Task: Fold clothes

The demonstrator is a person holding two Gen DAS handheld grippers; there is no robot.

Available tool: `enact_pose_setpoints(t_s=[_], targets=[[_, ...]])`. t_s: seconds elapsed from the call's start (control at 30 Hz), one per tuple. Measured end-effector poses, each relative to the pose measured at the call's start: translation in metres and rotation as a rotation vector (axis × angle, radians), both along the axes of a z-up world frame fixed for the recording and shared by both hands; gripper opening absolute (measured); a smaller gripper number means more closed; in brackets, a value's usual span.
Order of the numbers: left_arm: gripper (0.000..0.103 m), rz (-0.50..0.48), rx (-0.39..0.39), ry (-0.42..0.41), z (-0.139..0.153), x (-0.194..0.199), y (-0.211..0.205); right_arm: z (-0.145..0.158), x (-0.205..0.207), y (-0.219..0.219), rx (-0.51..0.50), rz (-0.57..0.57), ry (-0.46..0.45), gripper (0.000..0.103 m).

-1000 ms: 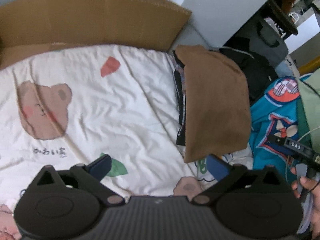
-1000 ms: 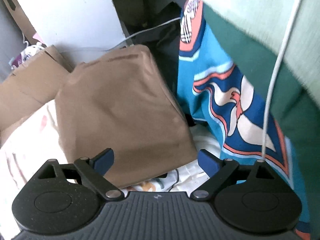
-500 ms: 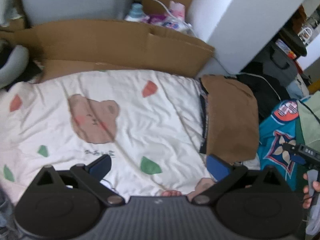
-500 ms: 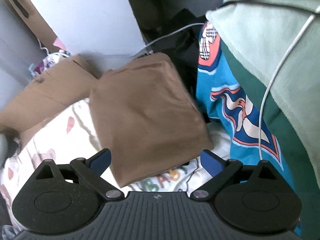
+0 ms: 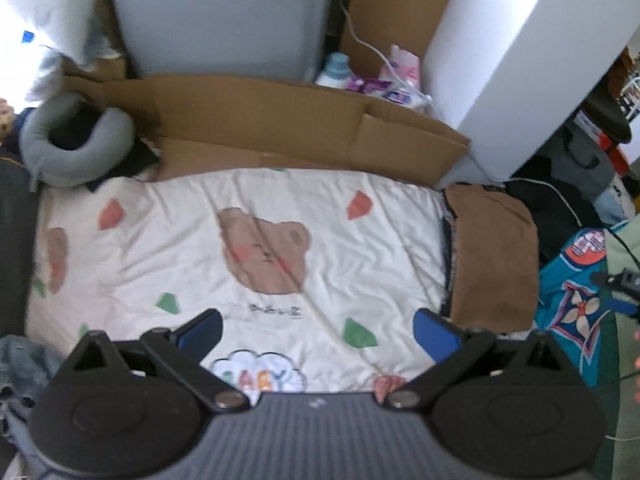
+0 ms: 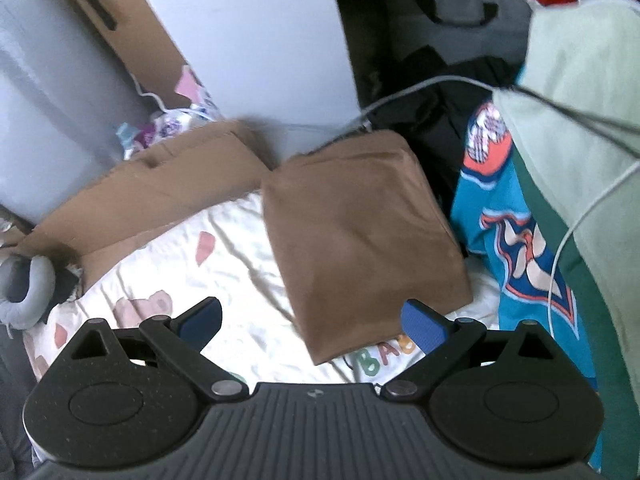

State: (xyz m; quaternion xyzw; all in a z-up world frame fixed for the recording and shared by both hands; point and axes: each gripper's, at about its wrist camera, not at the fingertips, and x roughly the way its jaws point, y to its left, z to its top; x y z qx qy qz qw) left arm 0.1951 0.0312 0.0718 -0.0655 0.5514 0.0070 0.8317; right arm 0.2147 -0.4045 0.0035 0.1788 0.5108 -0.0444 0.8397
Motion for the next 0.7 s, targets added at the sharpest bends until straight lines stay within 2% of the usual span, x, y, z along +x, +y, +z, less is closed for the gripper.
enact_pose_setpoints(t_s=[0.23, 0.43, 0.7], targets=[[0.102, 0.047, 0.028, 0.004, 0.026, -0.021, 0.044, 0.056, 0.019, 0.039, -0.015, 0.104, -0.018, 0.099], [0.102, 0.133, 0.012, 0.002, 0.050, -0.045, 0.092, 0.121, 0.034, 0.084, -0.020, 0.214, -0.046, 0.102], [0.102, 0.228, 0.040, -0.025, 0.085, -0.087, 0.144, 0.175, 0.021, 0.138, -0.008, 0.300, -0.070, 0.102]])
